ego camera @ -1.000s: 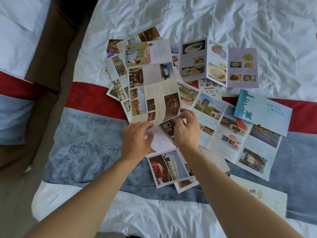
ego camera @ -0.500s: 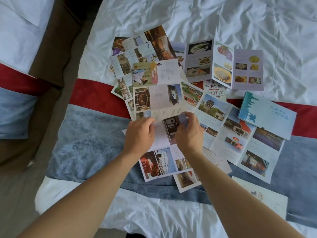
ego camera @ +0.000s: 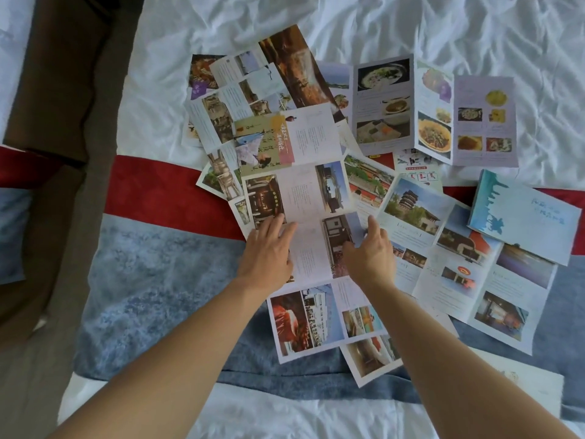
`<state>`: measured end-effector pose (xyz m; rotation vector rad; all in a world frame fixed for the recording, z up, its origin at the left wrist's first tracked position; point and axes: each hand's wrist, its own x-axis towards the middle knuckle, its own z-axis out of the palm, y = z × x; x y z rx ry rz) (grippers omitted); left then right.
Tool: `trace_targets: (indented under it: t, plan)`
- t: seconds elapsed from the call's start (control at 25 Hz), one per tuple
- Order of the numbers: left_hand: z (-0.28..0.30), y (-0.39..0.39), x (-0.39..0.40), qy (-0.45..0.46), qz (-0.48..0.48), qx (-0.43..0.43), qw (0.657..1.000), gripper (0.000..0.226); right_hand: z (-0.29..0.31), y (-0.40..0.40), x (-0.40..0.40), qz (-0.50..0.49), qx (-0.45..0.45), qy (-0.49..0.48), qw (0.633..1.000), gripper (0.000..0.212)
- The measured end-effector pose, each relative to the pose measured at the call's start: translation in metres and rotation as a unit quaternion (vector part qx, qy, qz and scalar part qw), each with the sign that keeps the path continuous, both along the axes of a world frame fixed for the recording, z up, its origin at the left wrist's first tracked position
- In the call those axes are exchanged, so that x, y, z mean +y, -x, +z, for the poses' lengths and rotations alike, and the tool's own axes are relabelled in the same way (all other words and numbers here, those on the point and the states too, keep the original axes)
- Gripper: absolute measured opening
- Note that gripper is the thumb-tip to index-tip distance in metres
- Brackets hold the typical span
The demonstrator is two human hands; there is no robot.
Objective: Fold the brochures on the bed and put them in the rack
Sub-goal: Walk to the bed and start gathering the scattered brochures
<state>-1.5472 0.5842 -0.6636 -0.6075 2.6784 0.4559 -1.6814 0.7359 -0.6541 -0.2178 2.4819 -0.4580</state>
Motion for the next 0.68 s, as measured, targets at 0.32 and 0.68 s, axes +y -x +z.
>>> trace_targets:
  t: [0.32, 0.68]
  plan:
    - [-0.006, -0.008, -0.001, -0.004, 0.018, 0.018, 1.000, 0.093, 0.005, -0.008, -0.020, -0.112, 0.045, 0.052, 0.991, 0.046]
    - [0.026, 0.014, 0.002, 0.008, -0.007, 0.079, 0.997, 0.088, 0.034, -0.012, -0.022, -0.104, 0.052, 0.171, 0.978, 0.018]
